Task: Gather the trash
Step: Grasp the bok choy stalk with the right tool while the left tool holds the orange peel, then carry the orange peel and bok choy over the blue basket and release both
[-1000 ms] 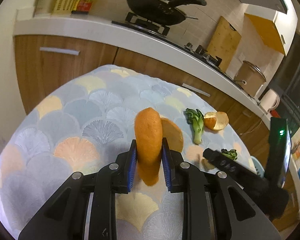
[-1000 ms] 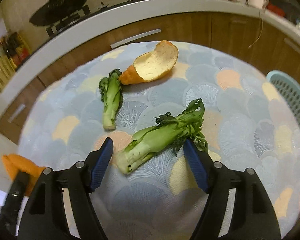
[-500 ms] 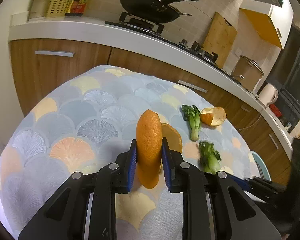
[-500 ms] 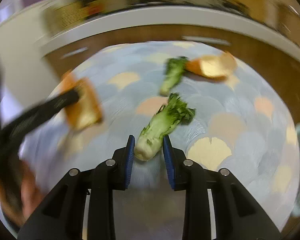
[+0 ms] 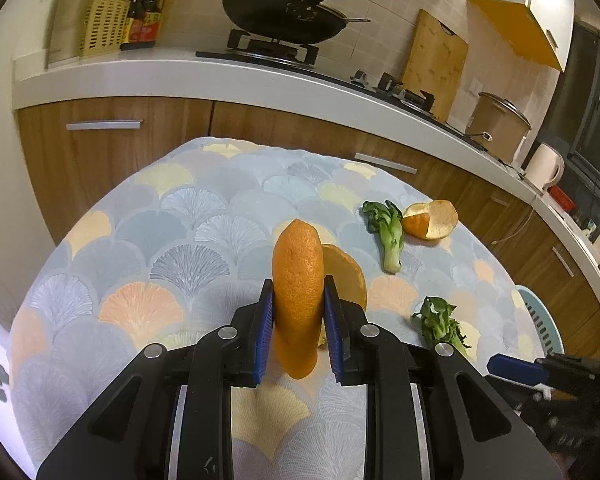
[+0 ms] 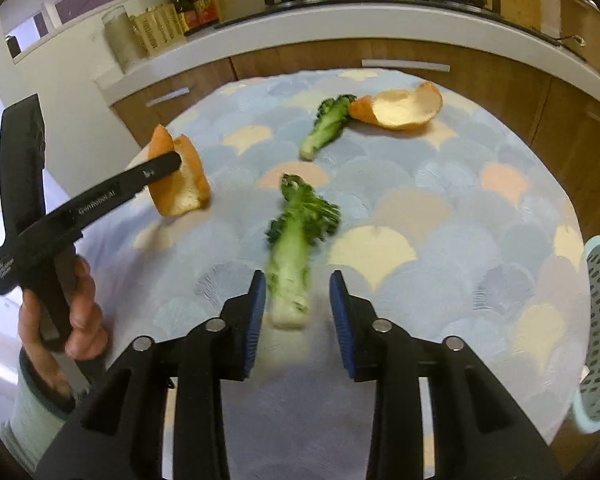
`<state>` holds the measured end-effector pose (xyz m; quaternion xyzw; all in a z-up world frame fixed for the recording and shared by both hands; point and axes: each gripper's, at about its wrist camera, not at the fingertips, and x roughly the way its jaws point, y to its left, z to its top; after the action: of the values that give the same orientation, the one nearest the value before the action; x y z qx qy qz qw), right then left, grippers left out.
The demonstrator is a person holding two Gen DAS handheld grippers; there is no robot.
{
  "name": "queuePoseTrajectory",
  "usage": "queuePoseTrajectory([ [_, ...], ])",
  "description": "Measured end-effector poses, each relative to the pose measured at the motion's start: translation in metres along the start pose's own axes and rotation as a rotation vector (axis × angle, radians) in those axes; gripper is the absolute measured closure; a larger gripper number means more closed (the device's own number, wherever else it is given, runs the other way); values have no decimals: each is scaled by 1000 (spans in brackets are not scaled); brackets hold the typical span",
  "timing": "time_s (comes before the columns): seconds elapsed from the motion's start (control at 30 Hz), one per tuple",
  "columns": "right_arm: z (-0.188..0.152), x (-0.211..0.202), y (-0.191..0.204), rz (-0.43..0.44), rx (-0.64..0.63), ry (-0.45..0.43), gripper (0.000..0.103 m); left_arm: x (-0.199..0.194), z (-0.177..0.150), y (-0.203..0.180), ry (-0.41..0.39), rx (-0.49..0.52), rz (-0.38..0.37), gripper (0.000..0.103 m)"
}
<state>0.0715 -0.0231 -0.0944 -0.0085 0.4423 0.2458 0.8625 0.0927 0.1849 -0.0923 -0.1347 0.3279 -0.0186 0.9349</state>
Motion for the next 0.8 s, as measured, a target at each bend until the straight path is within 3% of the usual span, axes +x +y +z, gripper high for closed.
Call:
queuePoseTrajectory([
  [0.03,1,3,7,-11,-4,-13,47,0,0,0,2,0,1,81],
  [0.13,5,18,22,-78,-14,-17,46,0,0,-1,3,3,4,81],
  [0.23,6,32,26,-132,-13,11,61,0,0,-1,1,8,8,82],
  [0.33,4,36,22,-155,3,12,68,0,0,-3,-2,12,12,83],
  [0.4,4,34,19,-156,-2,5,80,-1,0,-4,1,18,12,84],
  [0.57,5,6,-2,-95,65,-55,81,-13,7,-15,11,-26,-92,85],
  [0.8,12,-57,-33,-116,75,-176,81,-32,12,-72,-13,60,-177,85],
])
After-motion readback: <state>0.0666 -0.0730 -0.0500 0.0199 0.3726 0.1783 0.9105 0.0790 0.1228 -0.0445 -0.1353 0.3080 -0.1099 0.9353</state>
